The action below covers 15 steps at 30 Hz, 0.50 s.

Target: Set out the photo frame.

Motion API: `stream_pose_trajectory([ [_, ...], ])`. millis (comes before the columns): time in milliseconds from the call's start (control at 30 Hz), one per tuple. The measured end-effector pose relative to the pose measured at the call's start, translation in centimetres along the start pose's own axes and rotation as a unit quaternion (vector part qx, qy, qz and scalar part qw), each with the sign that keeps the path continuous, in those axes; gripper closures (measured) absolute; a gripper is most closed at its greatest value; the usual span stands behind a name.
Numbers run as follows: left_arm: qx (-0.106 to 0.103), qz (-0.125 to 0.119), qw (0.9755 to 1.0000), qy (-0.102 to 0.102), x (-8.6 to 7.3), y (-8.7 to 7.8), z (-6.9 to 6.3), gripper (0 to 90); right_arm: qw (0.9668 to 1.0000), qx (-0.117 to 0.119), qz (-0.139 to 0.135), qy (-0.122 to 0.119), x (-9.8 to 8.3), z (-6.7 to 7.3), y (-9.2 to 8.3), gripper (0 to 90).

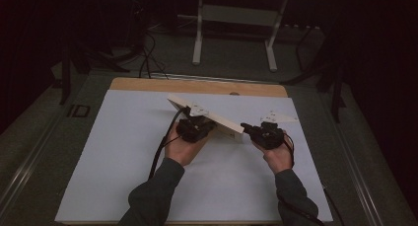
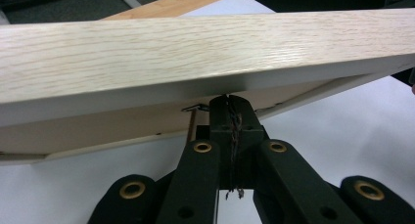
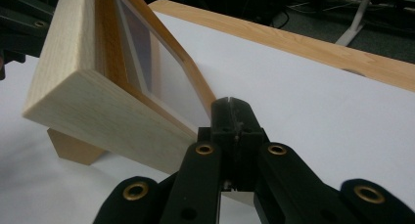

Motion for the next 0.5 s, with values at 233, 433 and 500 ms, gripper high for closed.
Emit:
stream_pose_trajectory([
  [233, -0.001, 0.004, 1.0000, 0.005, 0.01, 0.01, -0.19, 90.0, 1.0000, 0.004, 0.003, -0.006, -0.24, 0.37, -0.13, 90.0],
  [433, -0.001, 0.005, 1.0000, 0.007, -0.02, 0.00, -0.15, 90.0, 0.9999, 0.015, 0.004, -0.002, -0.47, 0.68, -0.26, 90.0],
  [500, -0.004, 0.006, 0.9999, 0.007, -0.06, 0.05, -0.18, 90.0, 0.9998, 0.016, 0.006, -0.004, -0.54, 0.78, -0.30, 90.0],
])
Point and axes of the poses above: each handheld gripper's, and its own axes: y roughly forward along the jaws, x roughly out of its top, z roughly to its left, the point moved 10 cm from there along y, roughly forward along the jaws, and after that the axes turned 15 degrees about y, right-handed, at the moved point
